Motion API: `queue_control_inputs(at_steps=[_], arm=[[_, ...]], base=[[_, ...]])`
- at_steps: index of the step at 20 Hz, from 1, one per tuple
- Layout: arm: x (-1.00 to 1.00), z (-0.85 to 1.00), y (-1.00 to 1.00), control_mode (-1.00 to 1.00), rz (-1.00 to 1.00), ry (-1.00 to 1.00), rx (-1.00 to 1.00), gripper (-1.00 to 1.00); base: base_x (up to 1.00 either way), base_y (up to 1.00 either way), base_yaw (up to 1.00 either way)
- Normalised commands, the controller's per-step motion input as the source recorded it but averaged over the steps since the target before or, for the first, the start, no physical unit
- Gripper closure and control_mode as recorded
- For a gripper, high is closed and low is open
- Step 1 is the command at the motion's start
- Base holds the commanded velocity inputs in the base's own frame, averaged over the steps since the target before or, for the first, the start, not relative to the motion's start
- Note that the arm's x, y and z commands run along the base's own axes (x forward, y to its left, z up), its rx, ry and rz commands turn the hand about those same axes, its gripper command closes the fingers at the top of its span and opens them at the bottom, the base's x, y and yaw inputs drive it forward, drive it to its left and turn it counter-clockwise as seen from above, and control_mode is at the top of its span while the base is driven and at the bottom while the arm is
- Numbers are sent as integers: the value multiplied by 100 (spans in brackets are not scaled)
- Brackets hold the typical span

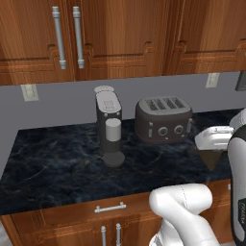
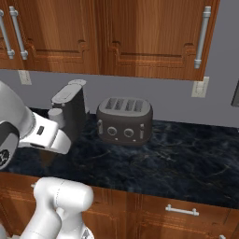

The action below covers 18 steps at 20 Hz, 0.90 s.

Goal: Start the toaster. Once the lever pops up, take the bread to the plate on the dining counter.

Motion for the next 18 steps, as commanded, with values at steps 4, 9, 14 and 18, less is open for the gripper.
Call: queue_control_inputs(at_steps=[4,9,14,18], arm=[[-30,-1,9,-100,0,0,-2,100],[-15,0,6,-100,0,0,-1,100],[-1,0,8,-100,0,0,0,100],[0,0,11,-100,0,1,-1,100]], base=[[0,0,0],[0,0,0],[0,0,0],[0,0,0]])
